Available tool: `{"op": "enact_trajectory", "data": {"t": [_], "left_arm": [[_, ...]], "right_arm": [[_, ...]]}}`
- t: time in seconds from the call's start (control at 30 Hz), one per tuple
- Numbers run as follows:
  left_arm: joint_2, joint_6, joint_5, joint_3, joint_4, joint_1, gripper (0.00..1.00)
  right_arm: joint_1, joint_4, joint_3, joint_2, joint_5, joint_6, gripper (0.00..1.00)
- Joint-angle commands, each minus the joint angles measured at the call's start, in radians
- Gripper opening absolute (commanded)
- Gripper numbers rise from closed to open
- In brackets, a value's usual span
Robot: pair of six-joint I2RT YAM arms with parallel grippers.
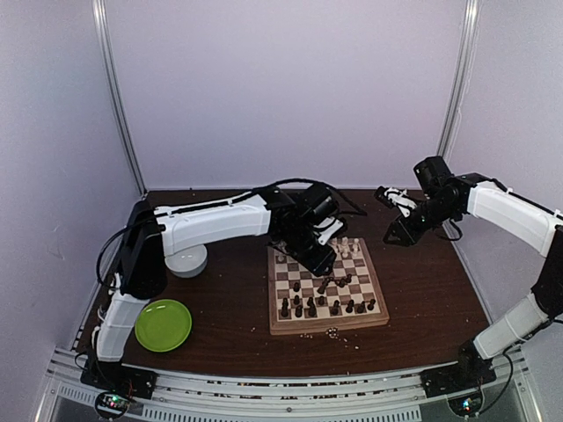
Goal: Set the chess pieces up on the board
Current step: Pick up the queen from the chessboard.
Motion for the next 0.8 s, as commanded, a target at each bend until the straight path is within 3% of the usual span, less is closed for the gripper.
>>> {"op": "enact_trajectory", "data": {"t": [0.0, 0.77], "left_arm": [[0.051, -0.001, -0.020, 0.107, 0.005, -0.018, 0.51], [0.157, 0.032, -0.117, 0.110, -0.085, -0.042, 0.52]], "right_arm": [[-0.006, 0.018, -0.032, -0.027, -0.027, 0.014, 0.37], [-0.008, -0.003, -0.035, -0.023, -0.059, -0.010, 0.37]]}}
